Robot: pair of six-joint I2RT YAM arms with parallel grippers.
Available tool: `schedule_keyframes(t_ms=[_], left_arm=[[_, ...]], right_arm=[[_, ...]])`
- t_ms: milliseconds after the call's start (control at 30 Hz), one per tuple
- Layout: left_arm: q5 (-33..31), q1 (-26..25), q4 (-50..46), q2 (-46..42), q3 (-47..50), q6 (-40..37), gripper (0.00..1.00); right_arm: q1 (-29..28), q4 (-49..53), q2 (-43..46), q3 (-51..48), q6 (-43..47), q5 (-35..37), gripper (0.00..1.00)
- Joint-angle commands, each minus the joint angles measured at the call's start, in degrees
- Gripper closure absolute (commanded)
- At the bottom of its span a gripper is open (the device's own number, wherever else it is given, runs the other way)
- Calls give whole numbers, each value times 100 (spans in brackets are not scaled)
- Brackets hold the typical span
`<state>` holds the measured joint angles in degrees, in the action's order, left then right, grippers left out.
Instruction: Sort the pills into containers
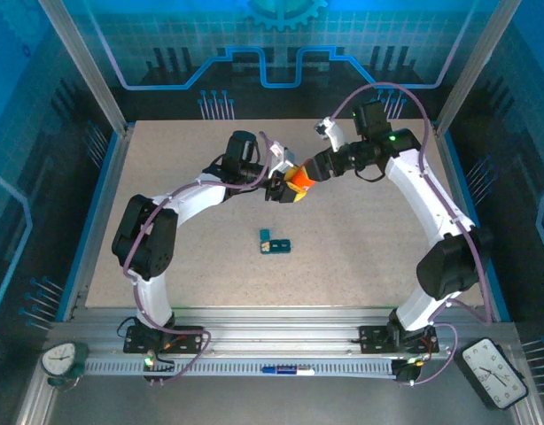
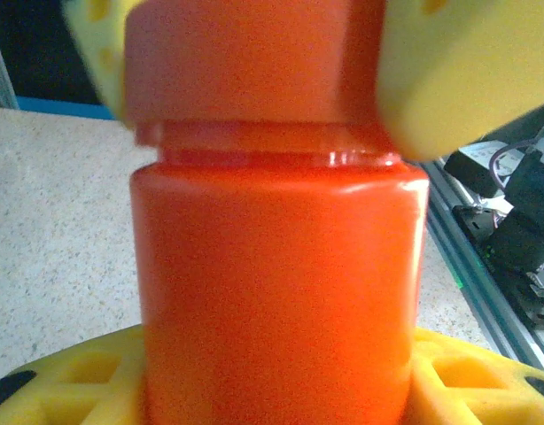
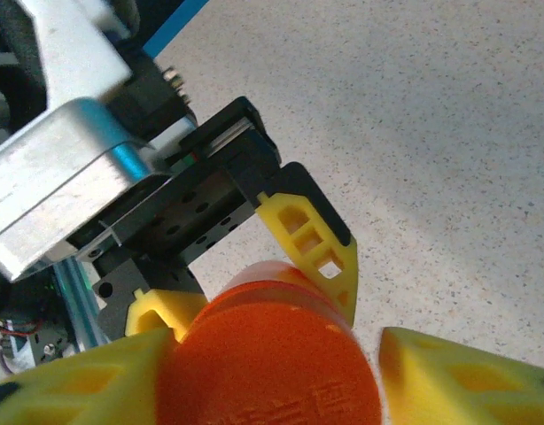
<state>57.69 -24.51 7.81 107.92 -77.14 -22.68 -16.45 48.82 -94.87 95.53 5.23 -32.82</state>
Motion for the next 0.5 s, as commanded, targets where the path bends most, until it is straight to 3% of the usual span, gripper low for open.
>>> schedule_keyframes(t_ms=[0,167,467], left_arm=[[146,-11,-26,-88,-235,-158,100],[145,-9,-8,-87,-266,-122,100],[68,-11,67,-91,-292,-70,100]], right_arm=[[45,-120,-33,-164,-120,-87,48],[48,-655,125,-602,-843,-2,57],[-84,-2867,882,-2494,-3469,331,54]])
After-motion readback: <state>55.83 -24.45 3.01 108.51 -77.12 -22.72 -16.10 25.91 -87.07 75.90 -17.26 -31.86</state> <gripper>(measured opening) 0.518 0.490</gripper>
